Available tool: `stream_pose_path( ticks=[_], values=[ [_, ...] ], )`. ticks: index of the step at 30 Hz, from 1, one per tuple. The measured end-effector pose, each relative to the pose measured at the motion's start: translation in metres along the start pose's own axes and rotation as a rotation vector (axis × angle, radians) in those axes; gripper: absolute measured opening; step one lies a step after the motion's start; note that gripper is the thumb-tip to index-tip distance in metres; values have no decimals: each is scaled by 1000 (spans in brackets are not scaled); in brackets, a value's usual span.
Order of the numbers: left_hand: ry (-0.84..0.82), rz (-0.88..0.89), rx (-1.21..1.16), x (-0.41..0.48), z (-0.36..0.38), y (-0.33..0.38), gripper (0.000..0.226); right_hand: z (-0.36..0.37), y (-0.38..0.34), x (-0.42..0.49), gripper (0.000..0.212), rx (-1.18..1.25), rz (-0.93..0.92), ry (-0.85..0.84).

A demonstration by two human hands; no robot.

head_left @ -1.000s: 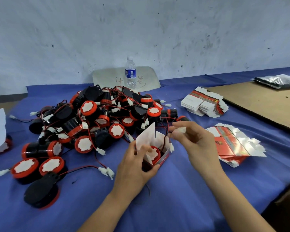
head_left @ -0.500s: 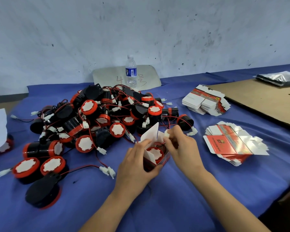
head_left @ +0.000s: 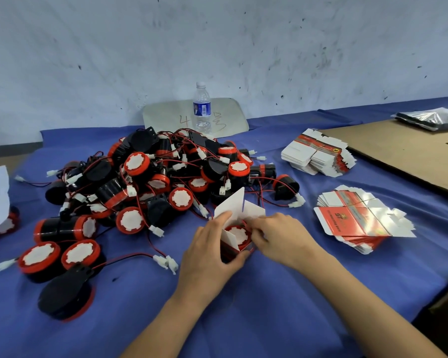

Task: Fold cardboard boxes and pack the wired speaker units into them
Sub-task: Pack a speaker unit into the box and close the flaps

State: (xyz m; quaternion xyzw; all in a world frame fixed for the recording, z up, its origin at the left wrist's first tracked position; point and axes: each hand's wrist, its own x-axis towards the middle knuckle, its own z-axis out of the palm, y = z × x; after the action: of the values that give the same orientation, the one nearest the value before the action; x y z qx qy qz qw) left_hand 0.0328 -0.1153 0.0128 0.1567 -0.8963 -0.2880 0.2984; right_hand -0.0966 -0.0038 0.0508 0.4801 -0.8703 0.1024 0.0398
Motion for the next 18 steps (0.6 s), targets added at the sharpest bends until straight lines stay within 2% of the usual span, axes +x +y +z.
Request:
stream_pose_path(
  ticks=[4,10,12,18],
  values=[
    [-9,22,25,1,2,1,72,6,0,-3,41,51,68,-27],
    [-16,32,29,1,1,1,71,14,-12,-2,24,197,206,139],
    [-25,47,26,1,1,1,71,16,-14,-4,33,238,225,187],
    [-63,38,45,2,1,1,87,19,-10,-2,34,83,144,198]
  ],
)
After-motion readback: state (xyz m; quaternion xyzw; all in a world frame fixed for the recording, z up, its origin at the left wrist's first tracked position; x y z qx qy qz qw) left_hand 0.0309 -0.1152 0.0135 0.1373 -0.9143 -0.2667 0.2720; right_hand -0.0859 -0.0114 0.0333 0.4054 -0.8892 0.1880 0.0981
